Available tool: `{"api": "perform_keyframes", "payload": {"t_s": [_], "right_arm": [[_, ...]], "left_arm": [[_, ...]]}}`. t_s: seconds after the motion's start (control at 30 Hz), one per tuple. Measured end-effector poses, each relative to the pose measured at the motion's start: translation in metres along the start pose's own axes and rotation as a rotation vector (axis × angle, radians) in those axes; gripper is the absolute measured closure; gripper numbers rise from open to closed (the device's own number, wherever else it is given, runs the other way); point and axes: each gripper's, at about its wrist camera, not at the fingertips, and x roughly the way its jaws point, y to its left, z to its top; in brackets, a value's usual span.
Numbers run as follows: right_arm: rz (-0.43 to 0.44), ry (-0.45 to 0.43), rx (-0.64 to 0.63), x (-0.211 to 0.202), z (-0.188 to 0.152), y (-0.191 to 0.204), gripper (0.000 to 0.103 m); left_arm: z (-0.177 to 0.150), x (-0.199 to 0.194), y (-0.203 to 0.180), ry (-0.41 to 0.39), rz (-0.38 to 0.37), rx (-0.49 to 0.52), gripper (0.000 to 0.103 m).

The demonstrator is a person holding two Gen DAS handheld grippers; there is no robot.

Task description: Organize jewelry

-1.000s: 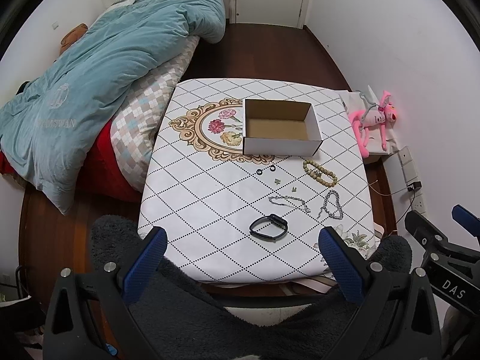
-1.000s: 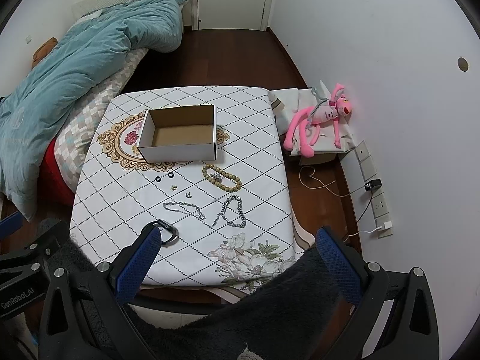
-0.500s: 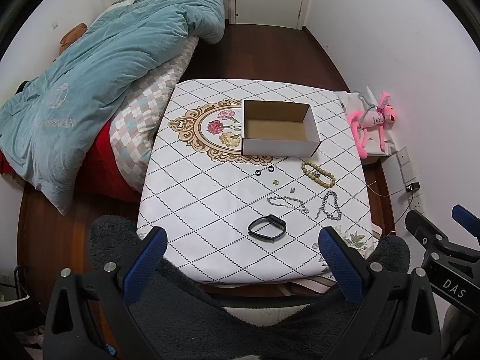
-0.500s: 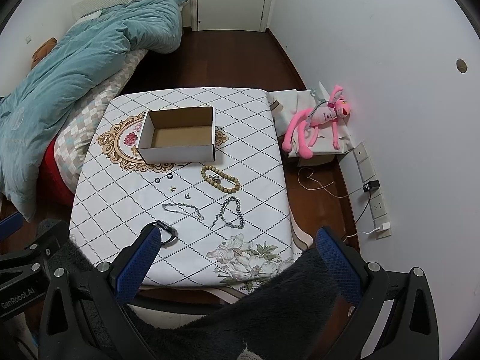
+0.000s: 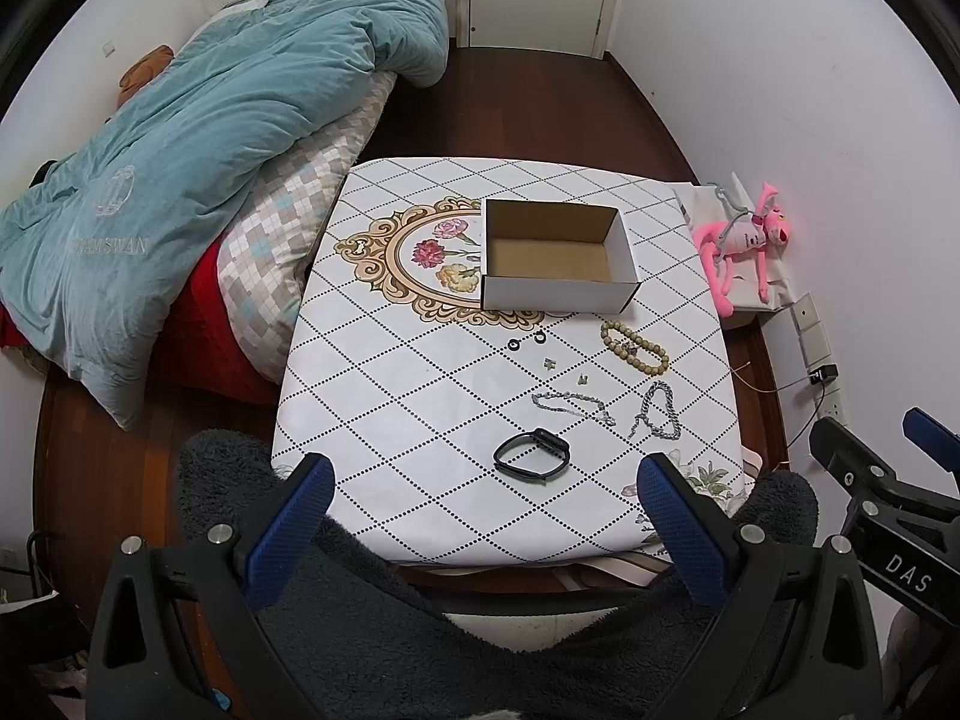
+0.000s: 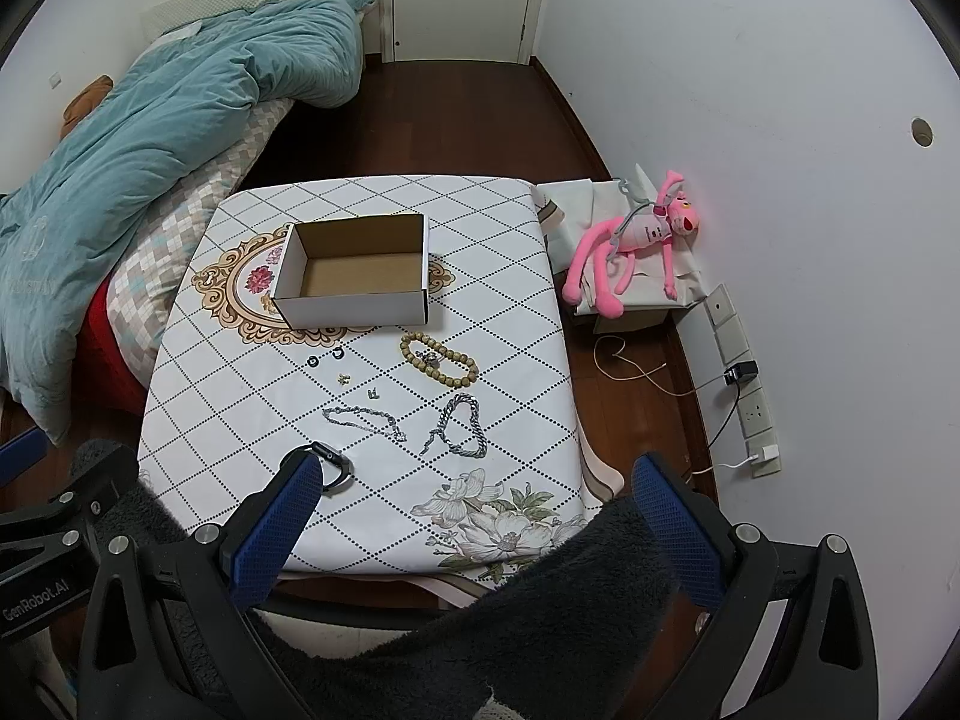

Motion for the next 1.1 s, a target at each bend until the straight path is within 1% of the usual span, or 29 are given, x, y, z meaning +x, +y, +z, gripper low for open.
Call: {"api": "perform_keyframes", "payload": {"t_s": [0.27,0.37,0.5,0.53,0.6,0.7,0.8,0.83,0.87,0.9,1.0,1.03,1.1], "right_arm": [[0.001,-0.002,0.012,0.002,0.002,-0.001,0.0],[-0.013,0.0,0.027,0.012,0.007,-0.007,0.0],[-0.024,0.026,0.068,0.043,0.015,-0.018,0.0],[-0.033,0.037,0.076,0.056,0.014,-0.02,0.0],[-0.04,0.057,0.091,0.078,0.016,-0.024,0.0],[-0.036,0.114,0.112,0.116,0.015,-0.031,0.0],[-0.047,0.157,0.116,0.15,0.009,-0.035,0.003],[-0.045,0.171,0.115,0.161,0.006,-0.034,0.007],[-0.038,0.185,0.119,0.171,0.003,-0.035,0.01],[-0.035,0.203,0.123,0.181,0.0,-0.035,0.011],[-0.019,0.241,0.131,0.209,-0.01,-0.035,0.016],[-0.02,0.252,0.131,0.217,-0.013,-0.035,0.016],[-0.004,0.277,0.133,0.232,-0.019,-0.033,0.019]], "left_arm": [[0.002,0.004,-0.005,-0.006,0.001,0.005,0.0],[0.008,0.02,-0.004,-0.008,0.021,0.006,0.0],[0.016,0.055,-0.001,-0.01,0.051,0.022,0.0],[0.017,0.069,-0.001,0.004,0.064,0.023,0.0],[0.018,0.092,0.003,0.026,0.062,0.021,0.0],[0.014,0.133,0.005,0.097,0.05,0.026,0.001],[0.004,0.174,0.004,0.189,0.034,0.048,0.009],[0.0,0.183,0.004,0.213,0.034,0.051,0.016],[-0.005,0.195,0.003,0.244,0.023,0.056,0.017],[-0.009,0.204,0.003,0.268,0.011,0.056,0.017],[-0.019,0.226,0.0,0.312,-0.009,0.059,0.022],[-0.022,0.232,-0.001,0.322,-0.01,0.059,0.028],[-0.027,0.241,-0.002,0.344,-0.024,0.055,0.032]]}}
